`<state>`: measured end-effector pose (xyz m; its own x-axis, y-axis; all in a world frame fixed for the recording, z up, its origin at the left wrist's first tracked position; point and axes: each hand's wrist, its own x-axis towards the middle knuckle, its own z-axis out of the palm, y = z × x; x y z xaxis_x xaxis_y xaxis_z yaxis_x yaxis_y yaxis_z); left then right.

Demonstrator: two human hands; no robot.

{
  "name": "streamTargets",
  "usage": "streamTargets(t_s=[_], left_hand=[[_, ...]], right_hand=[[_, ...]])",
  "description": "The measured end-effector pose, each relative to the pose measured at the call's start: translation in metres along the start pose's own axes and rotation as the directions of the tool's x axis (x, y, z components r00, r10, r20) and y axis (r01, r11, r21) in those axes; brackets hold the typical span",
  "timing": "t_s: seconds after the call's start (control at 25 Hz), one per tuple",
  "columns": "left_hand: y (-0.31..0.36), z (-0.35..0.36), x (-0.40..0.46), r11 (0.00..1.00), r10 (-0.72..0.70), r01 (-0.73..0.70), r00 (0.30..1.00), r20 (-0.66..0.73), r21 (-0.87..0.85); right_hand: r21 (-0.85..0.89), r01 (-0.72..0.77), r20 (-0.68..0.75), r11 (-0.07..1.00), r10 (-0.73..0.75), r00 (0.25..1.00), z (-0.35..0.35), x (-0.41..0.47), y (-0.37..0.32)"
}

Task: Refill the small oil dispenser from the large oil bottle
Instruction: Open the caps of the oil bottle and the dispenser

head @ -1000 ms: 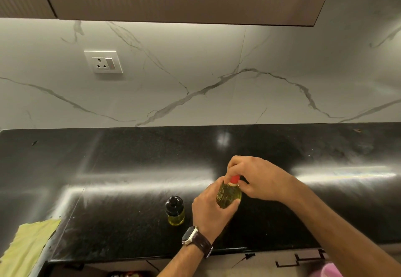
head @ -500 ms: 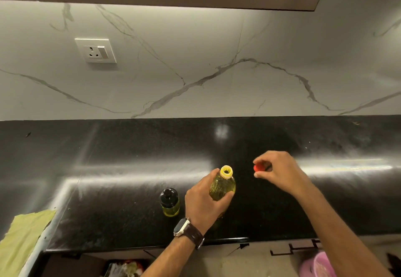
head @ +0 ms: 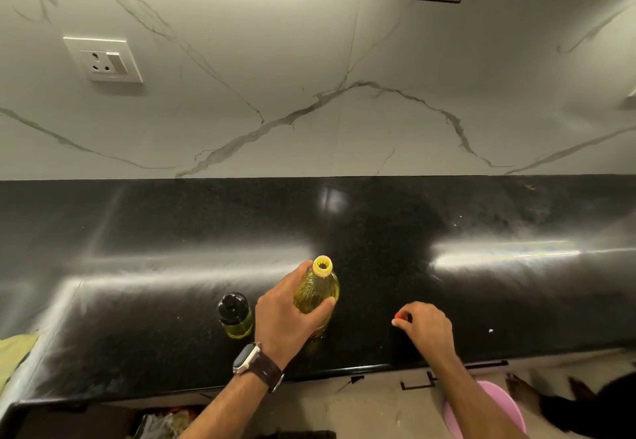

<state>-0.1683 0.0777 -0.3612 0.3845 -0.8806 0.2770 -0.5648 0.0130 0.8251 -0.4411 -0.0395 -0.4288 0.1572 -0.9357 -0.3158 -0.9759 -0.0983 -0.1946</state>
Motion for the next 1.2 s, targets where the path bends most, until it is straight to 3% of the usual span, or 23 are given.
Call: streamTargets(t_s=[0.28,0.48,0.64,0.72,0.92,1.08,1.2], left_hand=[[-0.003,0.001,-0.001,0.997,-0.006,0.004,0.999,0.034,0.071],[-0.026,-0.012,-0.027,0.989,-0.143,0.136,0.977,0.161,0.053],[-0.075,-0.041,-0.082,0.964,-0.267,0.266,0.955,0.133,0.022],[-0.101,-0.051,-0.106,0.935,-0.352,0.347,0.933,0.073,0.07],[-0.135,-0.059,-0.107,0.879,-0.464,0.467,0.884,-0.059,0.092],[-0.131,-0.057,-0.065,0.88,-0.473,0.475,0.875,-0.107,-0.003],[-0.133,-0.054,-0.038,0.883,-0.463,0.469,0.878,-0.124,0.023]], right_hand=[[-0.017,-0.007,-0.061,1.0,0.006,0.998,0.007,-0.006,0.001],[0.006,-0.009,-0.057,1.0,0.009,0.998,0.007,-0.043,-0.021],[0.055,0.174,0.155,0.983,-0.18,0.971,0.013,-0.091,-0.076],[0.086,0.282,0.19,0.956,-0.294,0.937,0.025,-0.112,-0.112],[0.281,0.47,0.024,0.837,-0.496,0.868,0.045,-0.129,-0.197],[0.307,0.541,-0.224,0.783,-0.493,0.841,0.024,-0.103,-0.265],[0.238,0.528,-0.246,0.816,-0.475,0.845,0.018,-0.079,-0.295]])
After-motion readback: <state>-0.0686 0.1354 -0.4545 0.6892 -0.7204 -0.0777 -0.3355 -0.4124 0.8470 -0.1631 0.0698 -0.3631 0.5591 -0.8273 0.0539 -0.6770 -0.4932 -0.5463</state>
